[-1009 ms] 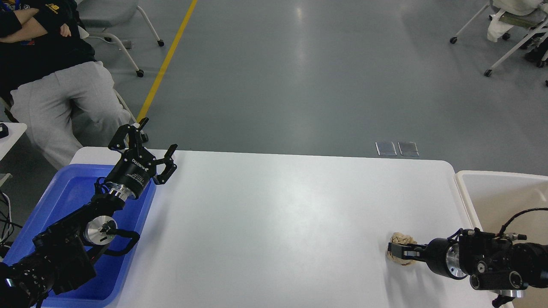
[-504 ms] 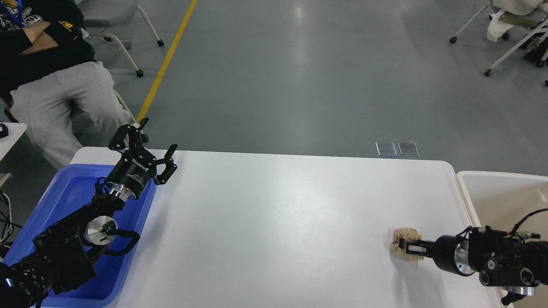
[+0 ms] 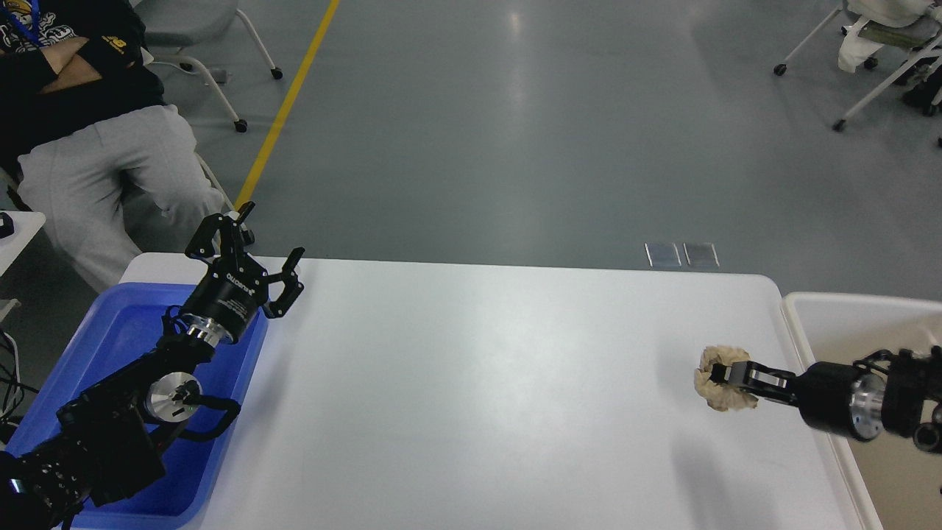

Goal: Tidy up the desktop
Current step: 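Lift the paper ball and carry it over the white bin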

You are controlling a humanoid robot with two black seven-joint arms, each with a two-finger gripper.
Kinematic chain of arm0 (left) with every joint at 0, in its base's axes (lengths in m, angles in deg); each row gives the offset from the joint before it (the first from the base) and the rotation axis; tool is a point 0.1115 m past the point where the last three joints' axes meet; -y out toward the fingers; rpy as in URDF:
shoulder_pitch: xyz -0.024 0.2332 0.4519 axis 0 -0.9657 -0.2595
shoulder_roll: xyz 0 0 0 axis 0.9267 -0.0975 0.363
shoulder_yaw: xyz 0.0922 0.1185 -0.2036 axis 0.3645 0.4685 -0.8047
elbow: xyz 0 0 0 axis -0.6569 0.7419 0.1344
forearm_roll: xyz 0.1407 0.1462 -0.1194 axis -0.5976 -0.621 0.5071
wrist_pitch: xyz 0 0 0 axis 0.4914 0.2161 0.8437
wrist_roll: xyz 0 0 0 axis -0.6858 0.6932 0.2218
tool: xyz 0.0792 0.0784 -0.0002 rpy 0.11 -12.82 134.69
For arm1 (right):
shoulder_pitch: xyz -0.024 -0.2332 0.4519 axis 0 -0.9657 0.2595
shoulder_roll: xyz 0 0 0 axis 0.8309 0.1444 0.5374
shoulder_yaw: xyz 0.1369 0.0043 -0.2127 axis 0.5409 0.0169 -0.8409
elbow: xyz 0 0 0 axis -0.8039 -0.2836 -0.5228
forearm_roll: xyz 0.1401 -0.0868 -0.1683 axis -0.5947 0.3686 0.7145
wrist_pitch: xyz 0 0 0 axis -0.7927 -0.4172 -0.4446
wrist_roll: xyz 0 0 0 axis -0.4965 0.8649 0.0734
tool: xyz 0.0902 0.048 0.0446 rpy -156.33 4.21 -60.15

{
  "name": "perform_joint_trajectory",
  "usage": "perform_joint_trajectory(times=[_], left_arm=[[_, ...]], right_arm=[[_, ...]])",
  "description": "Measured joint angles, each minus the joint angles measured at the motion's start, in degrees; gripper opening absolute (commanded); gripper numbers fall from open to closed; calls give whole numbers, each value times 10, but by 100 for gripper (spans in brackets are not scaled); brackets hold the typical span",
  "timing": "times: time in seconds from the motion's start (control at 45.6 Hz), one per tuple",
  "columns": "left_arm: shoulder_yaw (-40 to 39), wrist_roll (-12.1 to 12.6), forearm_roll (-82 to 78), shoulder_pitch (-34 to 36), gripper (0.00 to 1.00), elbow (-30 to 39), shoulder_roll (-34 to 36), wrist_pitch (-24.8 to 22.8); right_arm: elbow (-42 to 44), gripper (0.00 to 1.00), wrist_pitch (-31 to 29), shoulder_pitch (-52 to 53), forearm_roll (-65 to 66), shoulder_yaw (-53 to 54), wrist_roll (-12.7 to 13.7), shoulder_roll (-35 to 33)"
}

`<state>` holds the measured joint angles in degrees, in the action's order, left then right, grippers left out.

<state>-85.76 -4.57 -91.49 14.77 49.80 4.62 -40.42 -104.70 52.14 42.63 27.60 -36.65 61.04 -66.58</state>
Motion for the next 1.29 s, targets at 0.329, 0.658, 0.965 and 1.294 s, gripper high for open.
perform_joint_trajectory(times=[0.329, 0.658, 0.965, 1.294], left_arm=[[0, 0, 0, 0, 100, 0, 0, 0], [0, 0, 0, 0, 100, 0, 0, 0], [0, 0, 0, 0, 100, 0, 0, 0], [0, 0, 0, 0, 100, 0, 0, 0]], right_arm=[[-34, 0, -75, 78, 0, 8, -3, -100], [26, 0, -94, 91, -89, 11, 13, -130], [145, 0, -90, 46, -318, 14, 54, -129], [260, 0, -5, -115, -582, 107, 100, -61]])
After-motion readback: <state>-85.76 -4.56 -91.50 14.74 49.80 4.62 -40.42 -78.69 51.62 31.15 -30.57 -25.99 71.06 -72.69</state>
